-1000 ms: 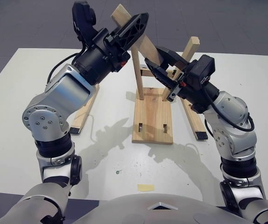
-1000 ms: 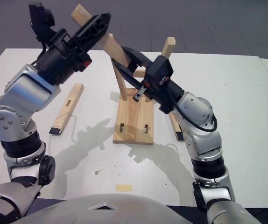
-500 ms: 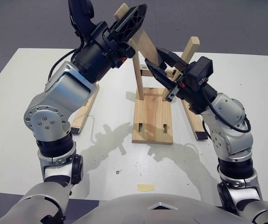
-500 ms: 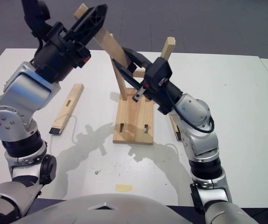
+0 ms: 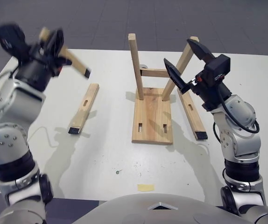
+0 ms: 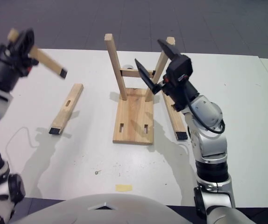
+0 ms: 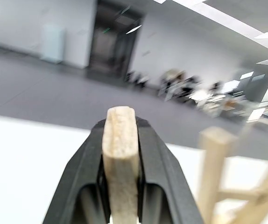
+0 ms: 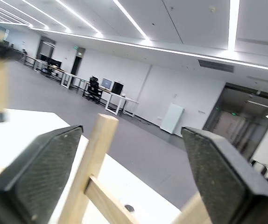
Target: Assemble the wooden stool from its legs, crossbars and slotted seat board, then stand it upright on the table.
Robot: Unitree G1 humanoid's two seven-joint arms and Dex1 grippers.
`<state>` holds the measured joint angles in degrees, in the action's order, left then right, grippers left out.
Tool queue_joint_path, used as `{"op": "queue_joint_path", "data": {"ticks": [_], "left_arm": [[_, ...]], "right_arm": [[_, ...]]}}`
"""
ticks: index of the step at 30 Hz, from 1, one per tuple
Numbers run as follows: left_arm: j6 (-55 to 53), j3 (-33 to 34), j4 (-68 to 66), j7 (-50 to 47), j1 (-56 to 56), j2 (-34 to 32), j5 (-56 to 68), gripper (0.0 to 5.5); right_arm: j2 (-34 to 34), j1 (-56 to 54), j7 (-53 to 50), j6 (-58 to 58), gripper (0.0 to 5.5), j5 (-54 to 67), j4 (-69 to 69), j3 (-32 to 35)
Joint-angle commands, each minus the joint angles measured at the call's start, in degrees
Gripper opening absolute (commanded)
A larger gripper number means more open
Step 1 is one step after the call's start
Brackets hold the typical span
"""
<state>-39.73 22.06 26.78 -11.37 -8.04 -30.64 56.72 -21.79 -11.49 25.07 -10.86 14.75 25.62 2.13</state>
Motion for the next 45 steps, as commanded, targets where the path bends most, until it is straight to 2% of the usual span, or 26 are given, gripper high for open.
{"op": "queue_joint_path", "data": {"ticks": [1, 6, 15, 18, 28, 34, 39, 45], "left_arm": [[6.35, -0.36, -5.15, 4.68, 5.11, 5.27, -6.01, 0.42], [10.97, -1.18, -13.14, 13.31, 3.07, 7.24, -9.78, 0.42], [18.41, -4.69, -28.54, 27.79, -7.03, 4.33, -19.93, 0.42], [19.71, -5.55, -32.46, 30.27, -5.15, 5.30, -22.81, 0.42], [23.60, -6.42, -39.79, 33.42, -6.39, 8.28, -26.45, 0.42], [25.64, -13.09, -37.68, 34.85, -2.84, 6.39, -35.06, 0.42], [24.80, -15.12, -39.30, 35.29, 0.00, 7.76, -37.07, 0.42], [21.84, -10.58, -42.31, 34.51, 0.16, 10.95, -31.55, 0.42]], "right_arm": [[-0.62, 0.53, -0.14, -0.97, 4.74, 0.30, 0.39, 1.15], [-0.96, 1.82, -0.43, -1.28, 5.40, 0.13, 1.56, 1.49], [-0.14, 2.24, -1.07, -2.00, 5.40, 0.18, 2.56, 0.17], [0.20, 1.23, -1.01, -2.18, 5.40, 0.16, 1.36, -0.45], [0.36, 0.17, -0.95, -2.61, 5.40, 0.28, 0.71, -0.60], [0.45, -0.15, -0.95, -2.29, 5.40, -0.02, 0.37, -0.82], [0.77, -0.13, -1.42, -2.08, 5.40, -0.34, 0.59, -0.92], [1.14, -0.52, -1.56, -1.98, 5.40, -0.63, 0.47, -1.16]]}}
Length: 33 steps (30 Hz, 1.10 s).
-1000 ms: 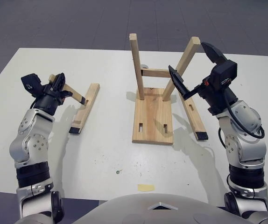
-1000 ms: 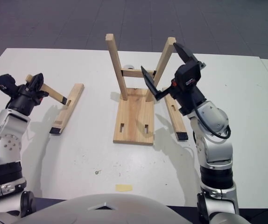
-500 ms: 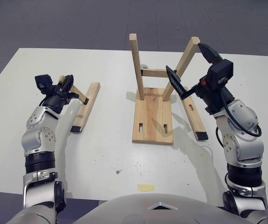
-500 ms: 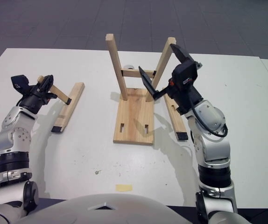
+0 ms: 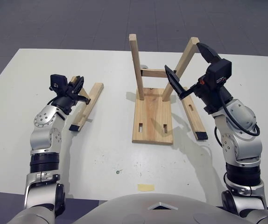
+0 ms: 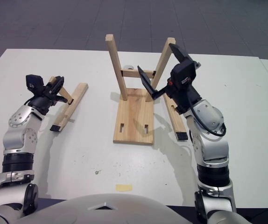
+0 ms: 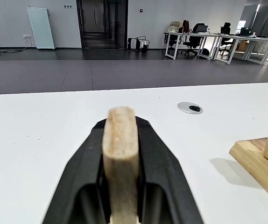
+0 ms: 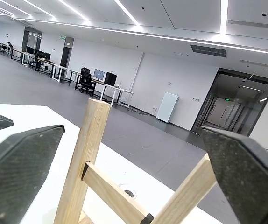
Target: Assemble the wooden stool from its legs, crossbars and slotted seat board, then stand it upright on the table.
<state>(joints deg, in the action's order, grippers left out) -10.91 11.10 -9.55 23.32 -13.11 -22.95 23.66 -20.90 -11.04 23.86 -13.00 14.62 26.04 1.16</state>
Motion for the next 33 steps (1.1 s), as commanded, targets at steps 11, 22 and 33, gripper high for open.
{"op": "queue_joint_path", "data": {"ticks": [11, 22, 33], "left_arm": [[-6.13, -3.24, -7.12, 0.94, 5.48, 2.74, -1.34, 0.42], [-5.95, -5.03, -2.25, 1.12, 3.52, 1.76, -3.23, 0.42], [-3.54, -3.54, 1.32, 2.04, 1.61, 1.48, -2.02, 0.79]], "right_arm": [[0.42, -2.05, -0.06, 0.53, 5.40, -0.79, -0.51, -0.29], [1.35, -2.21, -0.39, 0.99, 5.40, -1.53, -0.61, -0.89], [1.97, -2.42, -0.51, 0.82, 5.40, -1.28, -0.80, -0.78]]}}
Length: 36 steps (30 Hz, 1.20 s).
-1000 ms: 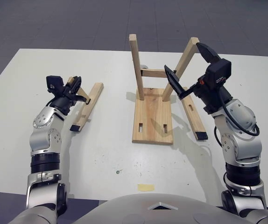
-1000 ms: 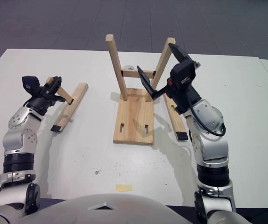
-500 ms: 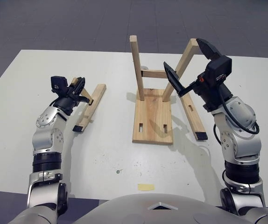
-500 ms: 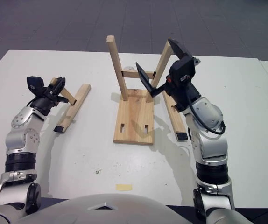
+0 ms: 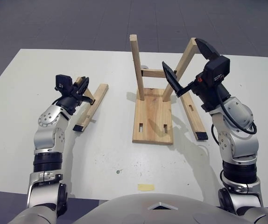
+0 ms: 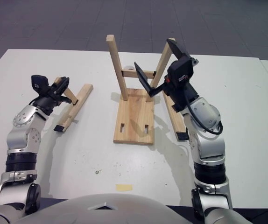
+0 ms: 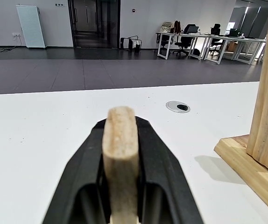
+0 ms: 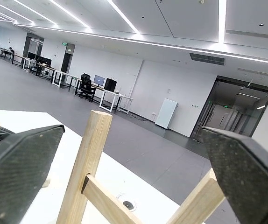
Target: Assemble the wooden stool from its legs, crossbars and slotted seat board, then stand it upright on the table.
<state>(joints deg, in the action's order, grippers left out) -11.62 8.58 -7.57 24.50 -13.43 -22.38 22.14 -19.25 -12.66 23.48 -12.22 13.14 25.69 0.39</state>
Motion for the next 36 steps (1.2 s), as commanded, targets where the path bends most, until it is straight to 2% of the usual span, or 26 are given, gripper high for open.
{"op": "queue_joint_path", "data": {"ticks": [1, 16, 21, 29, 36], "left_arm": [[-3.26, -0.86, 0.34, 1.16, 1.52, 0.66, -0.05, 0.90], [-10.80, 3.65, 10.80, 1.00, -5.02, -2.70, 3.05, 3.27], [-12.25, 6.62, 10.53, -0.08, -10.31, -3.45, 4.76, 4.06], [-10.35, 5.53, 3.31, 1.04, -15.10, -2.42, 3.79, 5.37], [-8.01, 5.80, -1.93, 1.07, -15.68, -1.27, 3.19, 5.37]], "right_arm": [[0.41, -0.80, -0.18, 0.03, 5.40, 0.20, -0.42, -0.06], [1.42, -0.13, -0.92, 0.09, 5.40, -0.02, -0.08, -0.70], [1.98, -0.25, -1.40, -0.46, 5.40, 0.40, 0.13, -0.70], [2.28, -0.06, -1.53, -0.36, 5.40, 0.01, 0.33, -1.51], [2.58, 0.22, -1.90, -0.17, 5.40, -0.27, 0.46, -1.38]]}}
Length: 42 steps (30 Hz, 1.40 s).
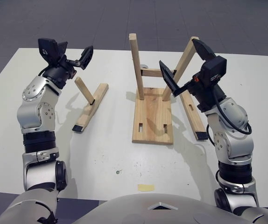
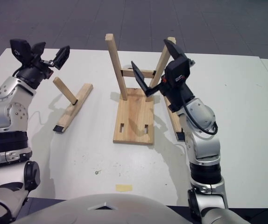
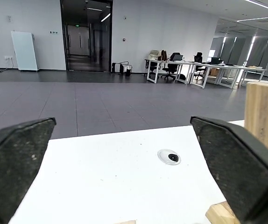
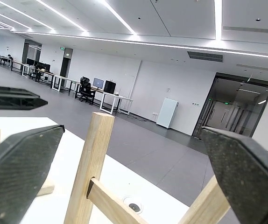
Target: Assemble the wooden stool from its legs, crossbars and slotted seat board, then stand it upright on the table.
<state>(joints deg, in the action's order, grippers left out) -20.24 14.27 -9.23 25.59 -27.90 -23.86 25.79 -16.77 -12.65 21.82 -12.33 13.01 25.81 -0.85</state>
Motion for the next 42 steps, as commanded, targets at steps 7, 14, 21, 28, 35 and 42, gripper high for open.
{"op": "queue_joint_path", "data": {"ticks": [7, 14, 21, 28, 35, 42], "left_arm": [[1.40, 1.48, 2.63, -0.77, -5.89, -1.63, -0.45, 5.37], [4.93, 1.08, -0.70, -0.66, -6.80, -2.04, -2.98, 5.37], [13.23, -5.28, -19.88, 1.09, 1.99, 3.74, -9.88, 5.37], [14.83, -3.43, -20.67, 0.60, -0.65, 2.71, -8.82, 5.37], [9.25, -1.35, -6.58, -1.66, -2.21, 0.91, -6.03, 5.37], [-6.61, 4.47, 16.97, -7.18, 4.28, -3.50, -0.30, 5.37]], "right_arm": [[0.42, -0.17, -0.39, 0.12, 5.40, -0.25, 0.16, 0.04], [0.92, -0.73, -1.25, 1.00, 5.40, -0.83, -0.02, 0.32], [1.22, 0.48, -1.90, 0.99, 5.40, -1.05, 0.09, -0.30], [1.47, 2.30, -2.95, 0.72, 5.40, -1.03, 0.99, 0.08], [1.95, 2.15, -3.47, 0.99, 5.40, -1.29, 0.92, -0.47], [2.13, 3.89, -4.13, 0.83, 5.40, -1.60, 2.37, -0.79]]}}
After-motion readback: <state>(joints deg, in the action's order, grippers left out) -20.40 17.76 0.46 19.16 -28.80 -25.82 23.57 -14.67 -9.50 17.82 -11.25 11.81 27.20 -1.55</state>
